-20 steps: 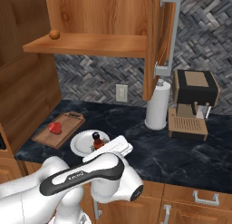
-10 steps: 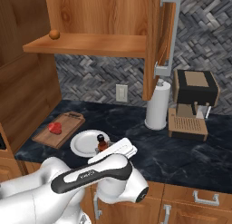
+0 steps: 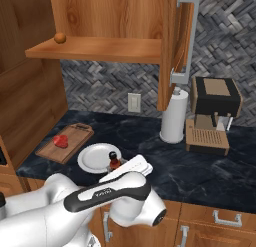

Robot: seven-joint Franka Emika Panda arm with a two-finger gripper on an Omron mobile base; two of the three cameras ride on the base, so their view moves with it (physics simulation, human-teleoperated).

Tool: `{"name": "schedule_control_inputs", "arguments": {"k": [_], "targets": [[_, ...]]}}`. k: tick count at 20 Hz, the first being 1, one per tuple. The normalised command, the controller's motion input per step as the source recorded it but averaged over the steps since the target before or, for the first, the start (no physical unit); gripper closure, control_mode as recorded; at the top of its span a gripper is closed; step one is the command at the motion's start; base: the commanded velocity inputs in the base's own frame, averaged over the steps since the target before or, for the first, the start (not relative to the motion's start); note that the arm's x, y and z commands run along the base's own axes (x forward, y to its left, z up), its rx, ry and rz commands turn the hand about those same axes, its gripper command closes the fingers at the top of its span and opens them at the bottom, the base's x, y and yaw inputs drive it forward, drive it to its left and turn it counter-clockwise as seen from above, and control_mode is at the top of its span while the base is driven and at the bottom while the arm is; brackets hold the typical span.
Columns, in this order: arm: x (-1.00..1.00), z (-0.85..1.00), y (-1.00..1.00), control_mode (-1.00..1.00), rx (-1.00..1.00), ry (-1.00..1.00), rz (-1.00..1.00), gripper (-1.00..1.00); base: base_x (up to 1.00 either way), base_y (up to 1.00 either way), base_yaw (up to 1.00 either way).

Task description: Pick the steak from the plate and place it on the cutting board. Then pick the condiment bottle from the cabinet and place it next to the cutting board.

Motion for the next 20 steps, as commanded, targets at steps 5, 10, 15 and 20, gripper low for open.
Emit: {"name": "schedule_control_inputs", "arguments": {"k": [5, 10, 15, 20], "targets": [[0.0, -0.15, 0.0, -1.0, 0.0, 0.0, 0.0, 1.0, 0.0, 0.0, 0.0], [0.04, -0.12, 0.0, -1.0, 0.0, 0.0, 0.0, 1.0, 0.0, 0.0, 0.0], [0.16, -0.11, 0.0, -1.0, 0.0, 0.0, 0.0, 1.0, 0.0, 0.0, 0.0], [0.21, -0.08, 0.0, -1.0, 0.0, 0.0, 0.0, 1.0, 0.0, 0.0, 0.0]]}}
